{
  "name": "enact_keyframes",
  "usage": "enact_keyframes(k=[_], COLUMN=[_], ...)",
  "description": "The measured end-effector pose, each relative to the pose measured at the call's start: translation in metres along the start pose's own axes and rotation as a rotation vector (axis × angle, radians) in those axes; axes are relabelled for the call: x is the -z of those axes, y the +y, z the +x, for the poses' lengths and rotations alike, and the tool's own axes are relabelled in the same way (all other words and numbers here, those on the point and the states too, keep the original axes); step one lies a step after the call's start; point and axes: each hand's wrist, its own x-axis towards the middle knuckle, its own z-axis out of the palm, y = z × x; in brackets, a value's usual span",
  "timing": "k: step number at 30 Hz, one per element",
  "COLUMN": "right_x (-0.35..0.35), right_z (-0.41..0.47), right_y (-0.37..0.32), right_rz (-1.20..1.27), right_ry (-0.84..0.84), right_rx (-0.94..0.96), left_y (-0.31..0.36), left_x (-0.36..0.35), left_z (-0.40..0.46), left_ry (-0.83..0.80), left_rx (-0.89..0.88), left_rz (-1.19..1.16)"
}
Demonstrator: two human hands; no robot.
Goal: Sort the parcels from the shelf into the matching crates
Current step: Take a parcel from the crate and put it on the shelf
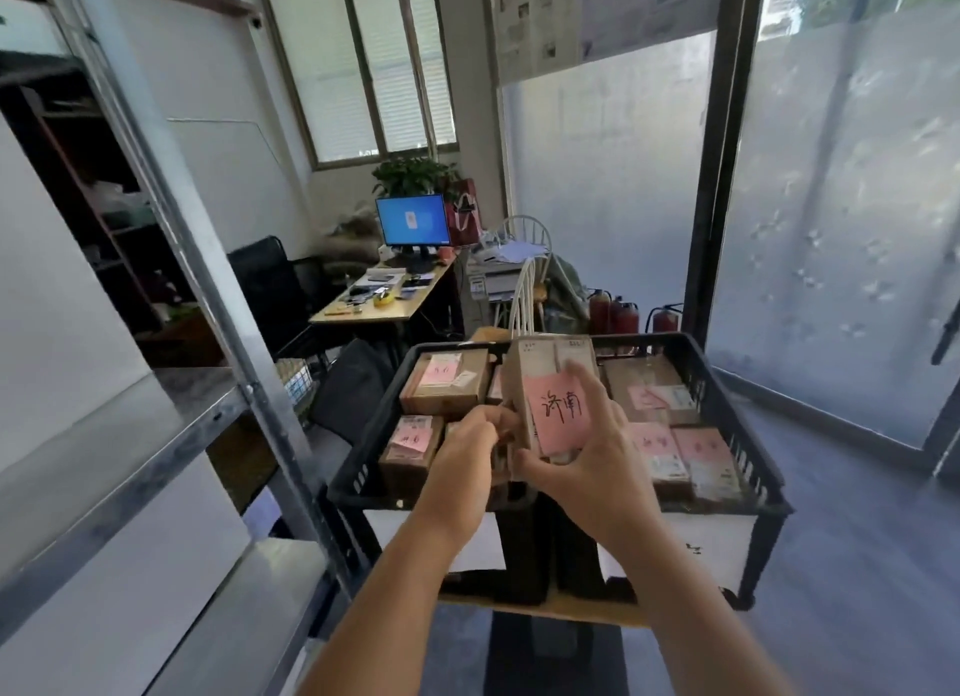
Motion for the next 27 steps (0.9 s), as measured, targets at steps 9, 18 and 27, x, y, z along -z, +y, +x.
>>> enact_keyframes(k=[9, 18, 27], right_x=[-0.056, -0.188, -0.245], right_z=[0.087, 0.138, 0.169], right_y=[0.053, 0.083, 0.113], right_rz=[-0.039, -0.291, -0.608], right_ry=[0.015, 0.03, 0.075], right_rx=[-0.137, -0.315, -0.49], left_y=[-0.023, -0.072, -0.104], left_x=[0.06, 0.144, 0.17], left_z=[0.1, 0.213, 0.275], left_ry=[0.242, 0.146, 0.059], left_rx=[-0.039, -0.047, -0.029], left_rz=[-0.043, 0.003, -0.006])
